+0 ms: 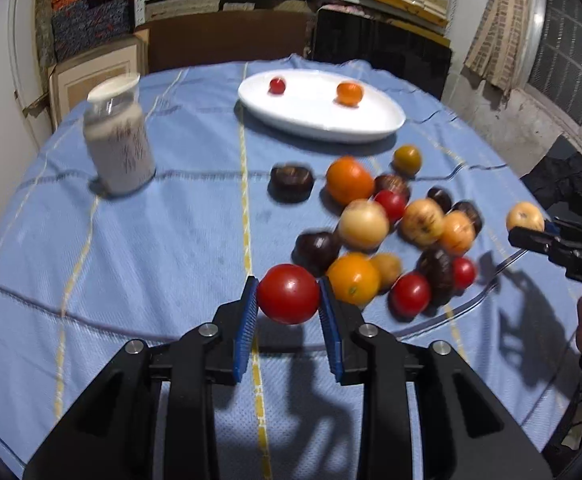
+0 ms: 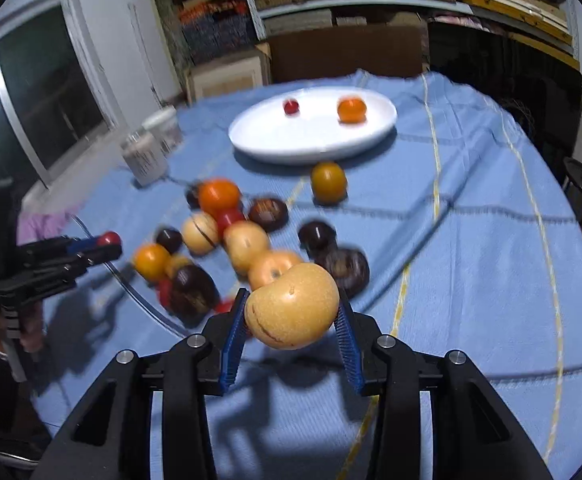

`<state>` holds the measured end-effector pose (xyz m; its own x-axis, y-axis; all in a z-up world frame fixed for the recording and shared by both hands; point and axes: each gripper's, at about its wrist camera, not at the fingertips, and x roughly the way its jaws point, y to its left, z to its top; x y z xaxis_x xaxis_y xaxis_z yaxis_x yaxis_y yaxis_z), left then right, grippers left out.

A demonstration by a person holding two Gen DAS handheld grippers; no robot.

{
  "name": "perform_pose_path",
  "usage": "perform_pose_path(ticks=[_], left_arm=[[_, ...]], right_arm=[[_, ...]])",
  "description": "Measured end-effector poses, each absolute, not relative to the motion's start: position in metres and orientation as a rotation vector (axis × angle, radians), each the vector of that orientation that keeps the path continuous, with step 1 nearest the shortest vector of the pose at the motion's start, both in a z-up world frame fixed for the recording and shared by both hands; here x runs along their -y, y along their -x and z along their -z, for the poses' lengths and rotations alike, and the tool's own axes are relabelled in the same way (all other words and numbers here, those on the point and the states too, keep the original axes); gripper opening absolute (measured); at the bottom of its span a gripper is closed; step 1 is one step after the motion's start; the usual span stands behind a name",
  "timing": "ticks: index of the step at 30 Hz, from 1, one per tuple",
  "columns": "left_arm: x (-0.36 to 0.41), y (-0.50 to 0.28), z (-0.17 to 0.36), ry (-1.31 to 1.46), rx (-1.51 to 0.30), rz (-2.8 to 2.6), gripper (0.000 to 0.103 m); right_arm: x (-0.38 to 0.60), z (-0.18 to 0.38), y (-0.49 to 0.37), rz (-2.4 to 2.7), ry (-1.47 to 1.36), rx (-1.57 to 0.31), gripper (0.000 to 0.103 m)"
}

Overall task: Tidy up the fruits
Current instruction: 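Carry the tomato and pale yellow fruit onto the white plate and release both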

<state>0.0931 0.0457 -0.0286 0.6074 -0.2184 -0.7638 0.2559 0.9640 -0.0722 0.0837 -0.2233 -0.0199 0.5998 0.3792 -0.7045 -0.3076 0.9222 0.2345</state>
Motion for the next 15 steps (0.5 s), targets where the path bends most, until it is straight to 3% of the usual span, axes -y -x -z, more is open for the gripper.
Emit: perform_pose_path(ticks=[8, 15], left_arm=[[-0.013, -0.167, -0.022, -0.095, -0.827, 0.308, 0.029], [0.021, -0.291, -0.007, -0.096, -0.893, 0.289, 0.029]], right_arm=[[0.211, -0.026, -0.158, -0.463, -0.030, -0.808, 0.042], [0.190, -0.006, -0.272, -0.427, 0.055, -0.900, 0.043]])
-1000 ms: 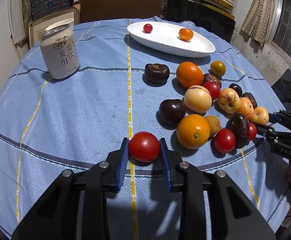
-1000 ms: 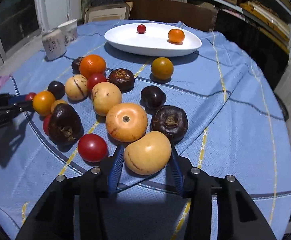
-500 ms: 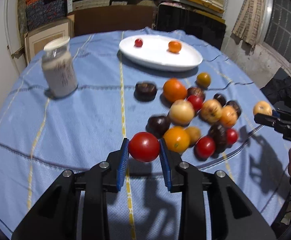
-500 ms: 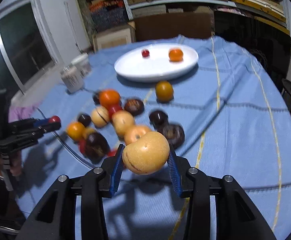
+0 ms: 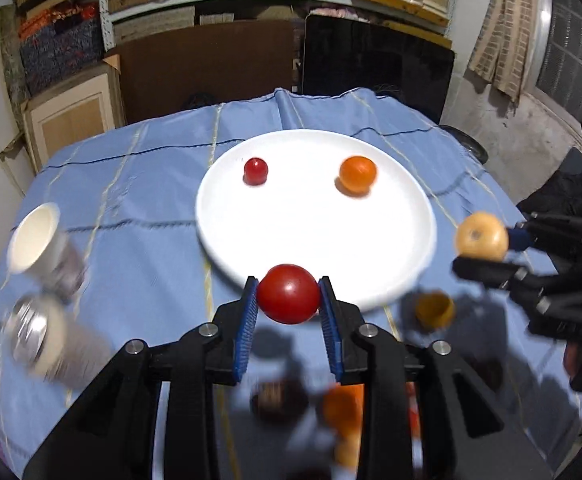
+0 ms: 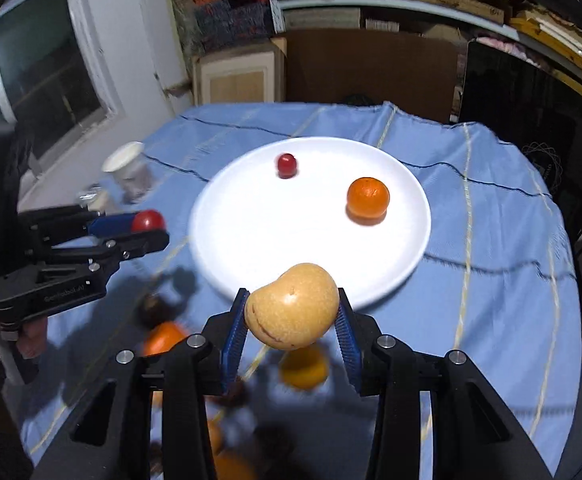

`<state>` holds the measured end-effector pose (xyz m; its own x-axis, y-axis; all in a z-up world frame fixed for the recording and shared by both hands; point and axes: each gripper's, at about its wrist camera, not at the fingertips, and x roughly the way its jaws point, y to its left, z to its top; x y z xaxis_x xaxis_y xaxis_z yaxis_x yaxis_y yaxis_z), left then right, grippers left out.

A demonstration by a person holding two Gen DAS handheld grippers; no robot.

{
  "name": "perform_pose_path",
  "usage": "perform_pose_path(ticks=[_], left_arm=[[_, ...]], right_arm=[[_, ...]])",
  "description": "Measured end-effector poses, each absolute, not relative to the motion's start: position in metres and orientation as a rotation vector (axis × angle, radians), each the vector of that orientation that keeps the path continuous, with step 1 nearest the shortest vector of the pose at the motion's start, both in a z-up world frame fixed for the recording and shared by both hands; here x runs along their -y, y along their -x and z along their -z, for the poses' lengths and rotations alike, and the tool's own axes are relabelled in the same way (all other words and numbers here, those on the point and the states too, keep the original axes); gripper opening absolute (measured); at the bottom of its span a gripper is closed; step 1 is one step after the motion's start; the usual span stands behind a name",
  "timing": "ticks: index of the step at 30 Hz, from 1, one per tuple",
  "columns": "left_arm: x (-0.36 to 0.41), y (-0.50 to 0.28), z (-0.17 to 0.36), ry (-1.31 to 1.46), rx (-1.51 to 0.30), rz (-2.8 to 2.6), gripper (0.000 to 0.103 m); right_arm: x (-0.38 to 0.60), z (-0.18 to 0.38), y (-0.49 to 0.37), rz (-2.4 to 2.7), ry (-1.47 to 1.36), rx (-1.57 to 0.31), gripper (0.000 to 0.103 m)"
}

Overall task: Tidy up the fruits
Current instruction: 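Carry the tomato and pale yellow fruit onto the white plate and release both, then grasp an orange-yellow fruit with the left tool while the right tool grasps a red tomato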

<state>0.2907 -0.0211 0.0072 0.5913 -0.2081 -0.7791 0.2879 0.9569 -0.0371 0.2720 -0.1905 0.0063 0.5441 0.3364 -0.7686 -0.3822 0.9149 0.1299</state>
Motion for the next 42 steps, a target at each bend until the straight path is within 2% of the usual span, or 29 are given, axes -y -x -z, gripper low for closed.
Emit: perform_pose_path(ticks=[9, 10, 11, 13, 18, 22, 27, 33, 35, 42], left_arm=[[0.037, -0.373, 0.042, -0.133, -0.995, 0.226, 0.031], [0.035, -0.376, 0.043, -0.120, -1.003, 0.220, 0.034], [0.033, -0.378, 0.041, -0.099, -0.999, 0.218, 0.044], [0.030, -0.375, 0.033, -0.089, -0.967, 0.207, 0.052], [0.024, -0.348, 0.004, -0.103, -0.890, 0.201, 0.067], [0.013, -0.315, -0.014, -0.085, -0.862, 0.199, 0.068], [-0.009, -0.257, -0.023, -0.088, -0.832, 0.186, 0.078], [-0.030, -0.181, -0.006, -0.101, -0.835, 0.189, 0.078], [-0.033, -0.159, 0.004, -0.115, -0.846, 0.186, 0.078], [-0.036, -0.116, 0.034, -0.091, -0.904, 0.201, 0.078]], right_arm=[[0.186, 0.045, -0.344, -0.333, 0.136, -0.957, 0.044], [0.187, 0.045, -0.346, -0.313, 0.138, -0.951, 0.051], [0.191, 0.043, -0.345, -0.295, 0.121, -0.933, 0.060], [0.199, 0.037, -0.338, -0.310, 0.068, -0.914, 0.061], [0.216, 0.018, -0.307, -0.314, 0.011, -0.877, 0.064], [0.232, 0.004, -0.275, -0.304, -0.043, -0.834, 0.078], [0.255, -0.003, -0.219, -0.316, -0.155, -0.818, 0.083], [0.258, 0.008, -0.146, -0.316, -0.179, -0.810, 0.085], [0.257, 0.015, -0.126, -0.305, -0.182, -0.812, 0.089], [0.245, 0.032, -0.084, -0.300, -0.143, -0.819, 0.089]])
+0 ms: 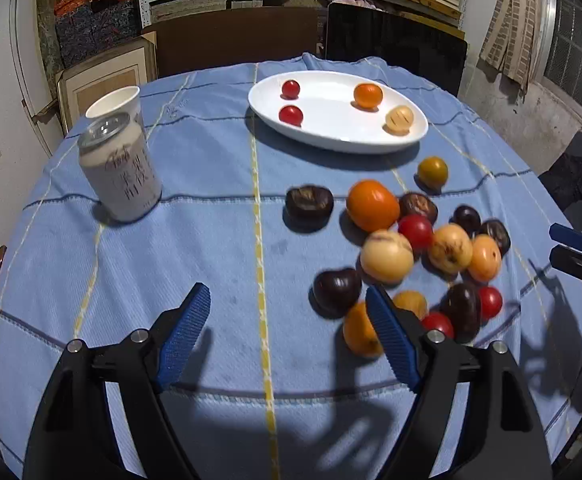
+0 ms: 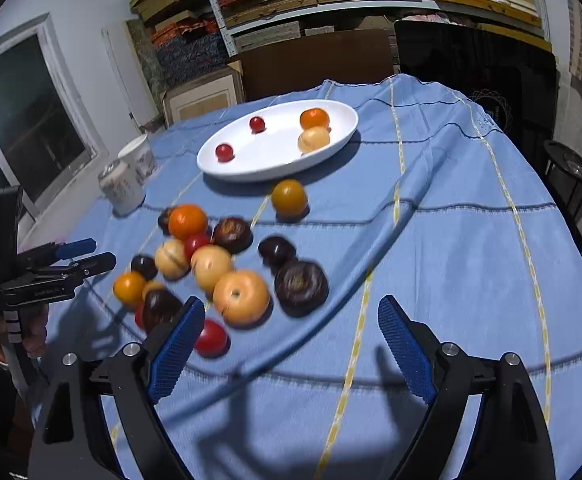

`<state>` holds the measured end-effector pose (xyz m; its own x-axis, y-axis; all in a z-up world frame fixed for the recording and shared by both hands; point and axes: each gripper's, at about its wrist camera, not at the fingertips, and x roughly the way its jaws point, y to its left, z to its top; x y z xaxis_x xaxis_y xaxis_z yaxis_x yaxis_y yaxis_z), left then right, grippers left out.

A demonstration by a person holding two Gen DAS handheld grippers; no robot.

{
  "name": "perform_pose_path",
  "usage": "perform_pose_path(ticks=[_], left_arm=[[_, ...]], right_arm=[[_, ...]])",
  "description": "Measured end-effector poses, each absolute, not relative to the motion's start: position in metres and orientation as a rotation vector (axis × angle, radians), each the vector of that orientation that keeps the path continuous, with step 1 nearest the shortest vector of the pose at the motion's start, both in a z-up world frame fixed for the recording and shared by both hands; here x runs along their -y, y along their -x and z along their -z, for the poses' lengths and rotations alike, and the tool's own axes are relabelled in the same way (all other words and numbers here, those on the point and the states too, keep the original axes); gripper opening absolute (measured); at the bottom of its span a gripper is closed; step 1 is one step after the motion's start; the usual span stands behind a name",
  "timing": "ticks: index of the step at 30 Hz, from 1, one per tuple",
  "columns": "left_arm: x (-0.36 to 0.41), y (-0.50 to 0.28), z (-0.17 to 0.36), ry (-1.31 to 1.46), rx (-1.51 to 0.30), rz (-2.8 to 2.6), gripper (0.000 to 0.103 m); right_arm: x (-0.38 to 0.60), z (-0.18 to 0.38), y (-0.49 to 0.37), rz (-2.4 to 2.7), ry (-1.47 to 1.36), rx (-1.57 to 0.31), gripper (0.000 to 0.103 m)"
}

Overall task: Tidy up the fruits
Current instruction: 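Grasp an orange-yellow fruit with the left tool while the right tool grasps a red tomato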

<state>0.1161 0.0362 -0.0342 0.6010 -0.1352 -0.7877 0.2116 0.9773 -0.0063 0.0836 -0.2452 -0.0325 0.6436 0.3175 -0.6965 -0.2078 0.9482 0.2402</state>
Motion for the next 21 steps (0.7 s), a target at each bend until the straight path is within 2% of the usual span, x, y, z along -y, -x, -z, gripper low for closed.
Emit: perform_pose_path(ticks=[21], left_arm=[[-0.019, -0.104, 0.035, -0.016, -0.914, 0.254, 0.078]], right_arm=[[0.228, 0.052, -0.068, -0.394, -0.161, -0.868, 0.089]])
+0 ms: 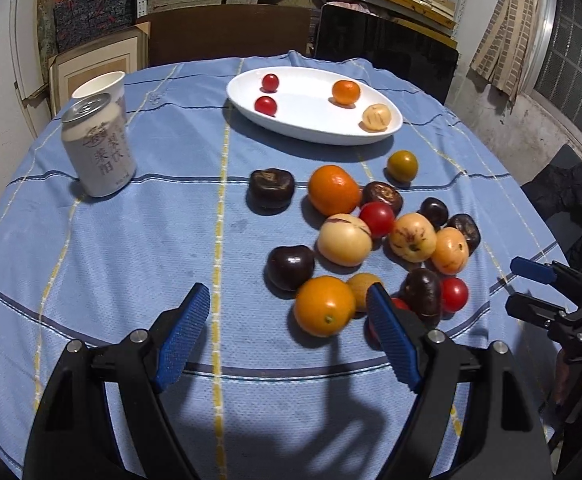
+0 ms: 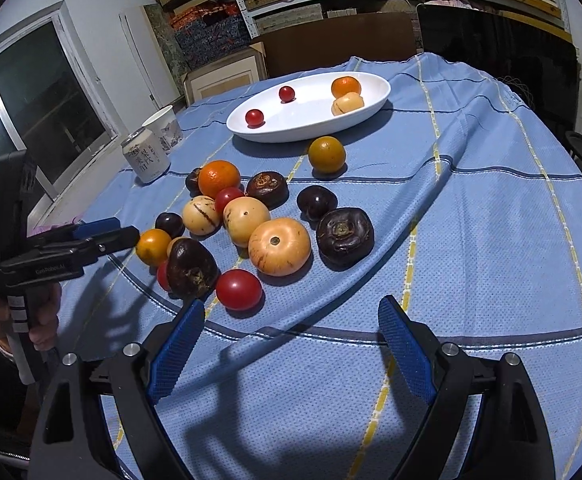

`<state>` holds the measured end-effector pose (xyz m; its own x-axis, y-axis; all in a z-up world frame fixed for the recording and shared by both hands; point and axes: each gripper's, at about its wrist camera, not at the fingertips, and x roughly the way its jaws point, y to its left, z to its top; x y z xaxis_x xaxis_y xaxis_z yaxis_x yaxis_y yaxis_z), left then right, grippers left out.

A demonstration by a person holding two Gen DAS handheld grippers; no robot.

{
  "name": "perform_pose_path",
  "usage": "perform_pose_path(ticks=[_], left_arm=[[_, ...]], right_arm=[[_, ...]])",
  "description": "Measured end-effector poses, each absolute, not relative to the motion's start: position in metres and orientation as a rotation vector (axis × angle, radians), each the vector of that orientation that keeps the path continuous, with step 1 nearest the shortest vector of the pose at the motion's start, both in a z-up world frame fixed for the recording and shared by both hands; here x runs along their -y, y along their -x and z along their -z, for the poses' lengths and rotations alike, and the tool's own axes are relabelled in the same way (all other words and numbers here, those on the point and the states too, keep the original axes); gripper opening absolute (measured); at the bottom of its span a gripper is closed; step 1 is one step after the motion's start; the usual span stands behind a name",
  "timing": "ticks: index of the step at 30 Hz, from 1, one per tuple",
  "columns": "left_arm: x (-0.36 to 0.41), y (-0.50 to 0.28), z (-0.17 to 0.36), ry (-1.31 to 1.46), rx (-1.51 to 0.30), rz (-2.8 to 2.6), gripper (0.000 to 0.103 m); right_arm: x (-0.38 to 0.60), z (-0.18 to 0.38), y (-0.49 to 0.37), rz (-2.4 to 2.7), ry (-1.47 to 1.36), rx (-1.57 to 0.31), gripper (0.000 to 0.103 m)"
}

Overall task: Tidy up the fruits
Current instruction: 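Grasp an orange-yellow fruit with the left tool while the right tool grasps a red tomato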

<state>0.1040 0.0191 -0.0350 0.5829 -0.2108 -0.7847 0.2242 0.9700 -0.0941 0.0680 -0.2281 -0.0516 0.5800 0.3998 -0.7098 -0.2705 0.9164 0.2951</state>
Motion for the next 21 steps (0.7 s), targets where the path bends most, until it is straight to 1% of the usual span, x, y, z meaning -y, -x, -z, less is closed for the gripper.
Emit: perform_pose_path(ticks=[3, 4, 6, 8, 11, 16, 18, 21], left_arm=[[-0.012, -0.106, 0.042, -0.036, -0.933, 0.256, 0.077], [-0.012, -0.106, 0.043, -0.034, -0.938, 0.259, 0.075], [-0.011, -0.111, 0.049, -0.014, -0.965, 0.265, 0.061], [-0.012, -0.117, 0.052, 0.032, -0.992, 0.268, 0.058], [-0.006, -0.119, 0.057, 0.027, -0.995, 0.283, 0.050], [-0.005, -0.119, 0.057, 0.028, -0.991, 0.293, 0.048], [-0.005, -0.119, 0.057, 0.049, -0.999, 0.320, 0.037], [0.000, -0.116, 0.056, 0.008, -0.992, 0.310, 0.036]], right_arm=[[0.229, 0.052, -0.068, -0.396, -0.163, -0.871, 0.089], [0.229, 0.053, -0.068, -0.399, -0.166, -0.872, 0.089], [0.229, 0.054, -0.068, -0.405, -0.170, -0.873, 0.089], [0.228, 0.055, -0.069, -0.410, -0.172, -0.876, 0.089], [0.227, 0.056, -0.069, -0.413, -0.174, -0.882, 0.089], [0.227, 0.057, -0.069, -0.416, -0.176, -0.883, 0.089], [0.227, 0.057, -0.070, -0.416, -0.176, -0.887, 0.089], [0.225, 0.056, -0.070, -0.410, -0.165, -0.888, 0.089]])
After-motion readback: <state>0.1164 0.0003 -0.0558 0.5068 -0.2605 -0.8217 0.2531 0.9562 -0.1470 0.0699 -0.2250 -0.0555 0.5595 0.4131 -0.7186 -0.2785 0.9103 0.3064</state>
